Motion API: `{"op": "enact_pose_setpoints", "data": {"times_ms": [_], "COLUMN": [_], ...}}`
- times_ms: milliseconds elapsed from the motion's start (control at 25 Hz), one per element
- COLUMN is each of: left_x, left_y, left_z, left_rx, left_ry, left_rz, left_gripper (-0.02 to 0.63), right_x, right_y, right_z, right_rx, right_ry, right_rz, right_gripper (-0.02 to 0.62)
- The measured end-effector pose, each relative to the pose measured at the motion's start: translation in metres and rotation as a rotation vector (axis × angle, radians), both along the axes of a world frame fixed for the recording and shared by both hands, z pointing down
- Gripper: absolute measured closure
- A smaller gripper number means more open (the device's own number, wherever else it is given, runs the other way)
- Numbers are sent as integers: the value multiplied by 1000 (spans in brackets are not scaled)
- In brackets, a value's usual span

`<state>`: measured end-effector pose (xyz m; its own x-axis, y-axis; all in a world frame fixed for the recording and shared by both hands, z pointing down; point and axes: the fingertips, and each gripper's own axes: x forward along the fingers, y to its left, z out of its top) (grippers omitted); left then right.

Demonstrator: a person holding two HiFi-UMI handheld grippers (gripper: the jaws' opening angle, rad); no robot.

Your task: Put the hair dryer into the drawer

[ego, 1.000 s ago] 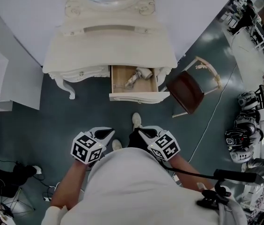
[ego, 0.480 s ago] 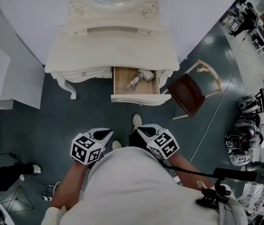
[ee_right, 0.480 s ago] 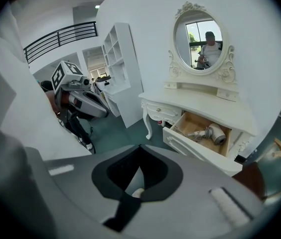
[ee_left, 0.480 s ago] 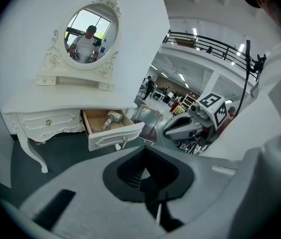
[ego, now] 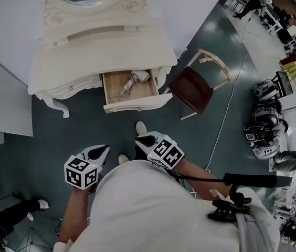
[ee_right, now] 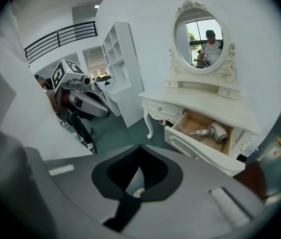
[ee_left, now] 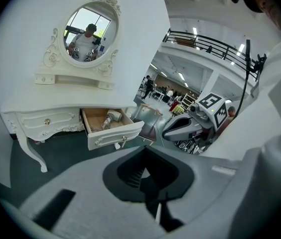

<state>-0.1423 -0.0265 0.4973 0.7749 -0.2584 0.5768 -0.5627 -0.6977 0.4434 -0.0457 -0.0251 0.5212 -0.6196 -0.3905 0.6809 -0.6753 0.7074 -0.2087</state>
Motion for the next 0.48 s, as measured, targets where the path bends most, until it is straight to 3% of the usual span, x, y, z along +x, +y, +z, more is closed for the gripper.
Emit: {"op": "enact_pose_setpoints", "data": {"times_ms": [480], "left_x": [6], "left_y": [-4], "left_z": [9], "left_rx": [-18], "left_ry": [-4], "left_rz": [20], "left_gripper": [603], "right_x": [4], "right_y": [-3], "right_z": [5], "right_rx": [-8], "right_ry": [-1], "right_rz": [7], "right_gripper": [597]}}
